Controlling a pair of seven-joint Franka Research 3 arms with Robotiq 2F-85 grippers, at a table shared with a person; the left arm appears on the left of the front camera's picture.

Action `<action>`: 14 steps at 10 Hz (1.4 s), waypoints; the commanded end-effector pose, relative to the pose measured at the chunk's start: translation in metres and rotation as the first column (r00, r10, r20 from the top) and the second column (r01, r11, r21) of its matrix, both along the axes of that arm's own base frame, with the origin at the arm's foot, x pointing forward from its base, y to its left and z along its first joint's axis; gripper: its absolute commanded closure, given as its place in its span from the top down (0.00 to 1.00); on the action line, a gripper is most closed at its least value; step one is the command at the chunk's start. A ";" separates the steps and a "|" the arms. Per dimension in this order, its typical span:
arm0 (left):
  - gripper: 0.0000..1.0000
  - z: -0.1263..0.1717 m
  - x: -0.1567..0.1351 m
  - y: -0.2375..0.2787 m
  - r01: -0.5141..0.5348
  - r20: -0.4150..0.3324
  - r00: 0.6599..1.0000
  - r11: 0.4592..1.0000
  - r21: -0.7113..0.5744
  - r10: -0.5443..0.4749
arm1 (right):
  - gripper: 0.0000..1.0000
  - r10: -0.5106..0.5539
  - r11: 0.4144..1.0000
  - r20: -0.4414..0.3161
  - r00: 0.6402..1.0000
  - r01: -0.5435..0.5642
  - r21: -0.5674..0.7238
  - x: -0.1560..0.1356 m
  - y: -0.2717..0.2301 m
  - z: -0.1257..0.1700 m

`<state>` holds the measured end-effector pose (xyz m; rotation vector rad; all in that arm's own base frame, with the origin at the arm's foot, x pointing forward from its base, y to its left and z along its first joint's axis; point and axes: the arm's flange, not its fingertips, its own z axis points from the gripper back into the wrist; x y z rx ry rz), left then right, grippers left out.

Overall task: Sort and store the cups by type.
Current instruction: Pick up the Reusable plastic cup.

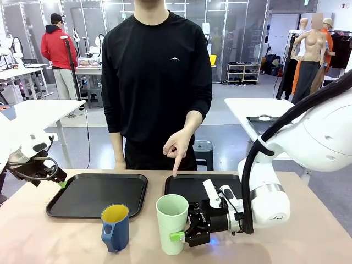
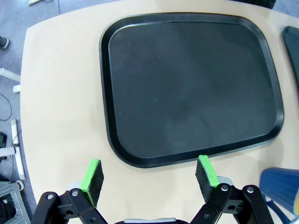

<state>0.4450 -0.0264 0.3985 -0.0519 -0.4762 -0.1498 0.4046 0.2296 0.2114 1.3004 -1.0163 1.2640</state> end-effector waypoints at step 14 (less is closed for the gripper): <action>1.00 0.000 0.000 0.002 -0.004 0.001 1.000 1.000 -0.003 0.004 | 0.64 -0.020 1.000 0.092 0.996 0.019 0.008 -0.044 -0.004 0.076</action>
